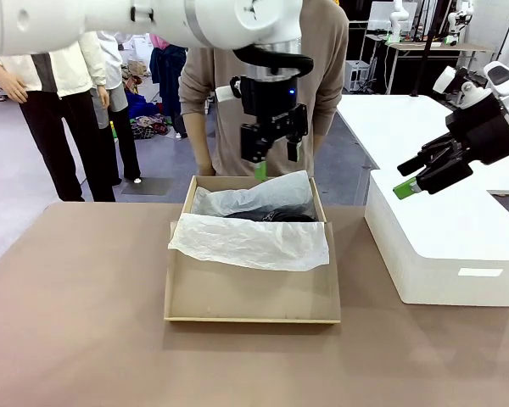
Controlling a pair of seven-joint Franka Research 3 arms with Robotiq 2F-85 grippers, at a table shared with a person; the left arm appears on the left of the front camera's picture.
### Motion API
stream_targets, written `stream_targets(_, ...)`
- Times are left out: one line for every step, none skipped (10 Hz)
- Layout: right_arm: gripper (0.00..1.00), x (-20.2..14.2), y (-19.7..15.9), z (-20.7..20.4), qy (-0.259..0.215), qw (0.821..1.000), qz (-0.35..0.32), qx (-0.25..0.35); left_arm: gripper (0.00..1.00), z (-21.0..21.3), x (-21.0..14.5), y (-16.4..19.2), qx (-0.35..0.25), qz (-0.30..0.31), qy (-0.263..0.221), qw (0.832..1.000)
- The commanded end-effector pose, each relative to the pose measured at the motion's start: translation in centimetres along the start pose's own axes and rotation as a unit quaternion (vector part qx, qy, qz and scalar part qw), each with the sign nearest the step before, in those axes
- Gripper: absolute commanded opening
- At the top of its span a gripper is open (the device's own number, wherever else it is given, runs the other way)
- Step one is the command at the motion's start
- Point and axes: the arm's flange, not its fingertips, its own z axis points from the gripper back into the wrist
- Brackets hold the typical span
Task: Pack the shoes into the box.
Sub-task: Close the Shoes Box.
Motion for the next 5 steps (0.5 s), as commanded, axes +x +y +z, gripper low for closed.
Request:
stream_targets(1.0, 0.0, -0.2, -0.3, -0.02, 1.0, 0.01, 0.006, 1.0, 1.0, 1.9, 2.8, 0.053, -0.149, 0.007, 0.987)
stream_targets(1.0, 0.0, -0.2, -0.3, -0.02, 1.0, 0.01, 0.006, 1.0, 1.8, 2.7, 4.2, 0.058, -0.226, 0.013, 0.972)
stream_targets(1.0, 0.0, -0.2, -0.3, -0.02, 1.0, 0.01, 0.006, 1.0, 2.5, 3.6, 5.7, 0.061, -0.307, 0.031, 0.949)
stream_targets(1.0, 0.0, -0.2, -0.3, -0.02, 1.0, 0.01, 0.006, 1.0, 3.0, 5.0, 7.7, 0.052, -0.39, 0.043, 0.918)
stream_targets(1.0, 0.0, -0.2, -0.3, -0.02, 1.0, 0.01, 0.006, 1.0, 3.6, 6.2, 9.4, 0.017, -0.44, 0.047, 0.896)
